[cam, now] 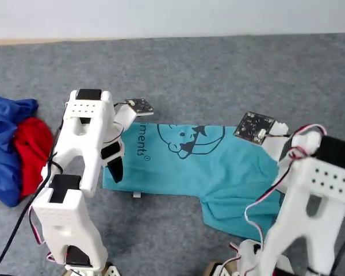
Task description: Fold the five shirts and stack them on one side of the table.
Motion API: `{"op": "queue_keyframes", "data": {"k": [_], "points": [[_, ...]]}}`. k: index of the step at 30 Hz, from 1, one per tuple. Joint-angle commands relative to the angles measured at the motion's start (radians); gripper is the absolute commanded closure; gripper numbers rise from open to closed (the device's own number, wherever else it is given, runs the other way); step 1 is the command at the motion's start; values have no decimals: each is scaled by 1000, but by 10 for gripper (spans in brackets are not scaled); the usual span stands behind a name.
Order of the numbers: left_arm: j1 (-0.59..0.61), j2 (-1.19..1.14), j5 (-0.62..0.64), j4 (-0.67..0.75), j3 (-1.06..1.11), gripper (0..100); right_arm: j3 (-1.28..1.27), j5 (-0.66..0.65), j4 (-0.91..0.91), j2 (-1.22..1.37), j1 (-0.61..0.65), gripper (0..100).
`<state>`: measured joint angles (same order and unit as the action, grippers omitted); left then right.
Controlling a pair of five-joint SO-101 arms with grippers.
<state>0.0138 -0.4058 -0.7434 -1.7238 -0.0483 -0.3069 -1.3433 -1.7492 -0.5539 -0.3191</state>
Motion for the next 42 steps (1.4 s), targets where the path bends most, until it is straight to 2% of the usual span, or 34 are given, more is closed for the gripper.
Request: {"op": "queue_keyframes", "data": {"k": [1,7,13,17,20,24,27,34,38,42], "points": [[12,60,-8,-31,-59,790,11,-8,-36,-85,-12,755],[106,54,95,-28,-240,791,5,17,12,-81,-18,757],[178,57,302,-28,-328,813,5,239,13,-1,-22,760],[178,51,374,-28,-323,885,5,359,-39,33,19,853],[199,51,440,-28,-323,918,5,382,-39,50,19,931],[238,49,600,-28,-320,920,-52,391,-42,54,15,947],[259,49,669,-29,-317,920,-144,434,-42,21,15,948],[267,55,683,-29,-209,920,-333,436,-25,-45,15,947],[304,49,684,-29,-171,920,-419,446,50,-45,4,944],[272,55,678,-29,-156,920,-436,523,97,-45,-42,924]]}}
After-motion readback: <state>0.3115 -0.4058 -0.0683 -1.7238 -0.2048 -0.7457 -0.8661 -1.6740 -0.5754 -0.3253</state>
